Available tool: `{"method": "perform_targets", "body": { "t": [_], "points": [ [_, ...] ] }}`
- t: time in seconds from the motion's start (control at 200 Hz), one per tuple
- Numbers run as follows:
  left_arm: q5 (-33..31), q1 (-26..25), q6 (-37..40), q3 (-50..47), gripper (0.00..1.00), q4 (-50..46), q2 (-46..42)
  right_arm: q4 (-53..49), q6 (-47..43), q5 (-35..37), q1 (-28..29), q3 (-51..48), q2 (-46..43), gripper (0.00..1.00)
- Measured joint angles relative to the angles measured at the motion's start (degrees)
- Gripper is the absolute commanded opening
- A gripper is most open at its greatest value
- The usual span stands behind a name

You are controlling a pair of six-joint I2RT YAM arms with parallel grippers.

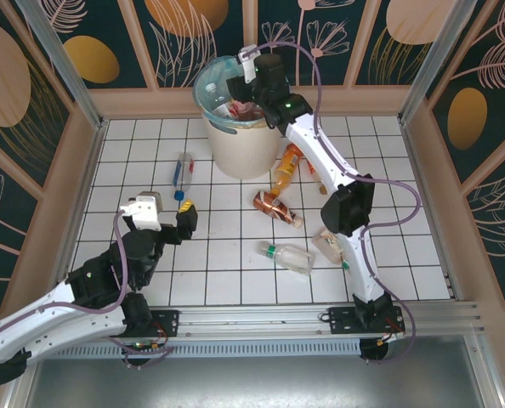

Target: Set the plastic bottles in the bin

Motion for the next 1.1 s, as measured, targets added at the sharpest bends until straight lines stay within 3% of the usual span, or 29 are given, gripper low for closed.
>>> {"method": "perform_targets", "body": {
  "t": [0.235, 0.505, 0.691, 0.871, 1.101],
  "points": [
    [0.00, 0.00, -0.72, -0.42, 0.96, -0.04, -0.13, 0.26, -0.85, -0.02, -0.02, -0.04, 0.55, 0.23],
    [-0.02, 0.00, -1.09, -1.27, 0.96, -0.13, -0.55, 0.94, -0.90, -0.63, -0.44, 0.83, 4.74, 0.22],
    [-0.02, 0.00, -1.38, -1.33, 0.96, -0.22, -0.61, 0.22, -0.50, -1.55, -0.55, 3.63, 6.16, 0.27],
    [-0.57, 0.00, -2.38, -1.31, 0.95, -0.98, -0.72, -1.73, 0.83, -2.47, -0.59, 5.01, 6.10, 0.53],
    [-1.44, 0.00, -4.83, -0.39, 0.95, -3.58, -0.46, -3.89, 3.13, -4.81, -0.59, 1.73, -0.94, 0.62]
  ]
}}
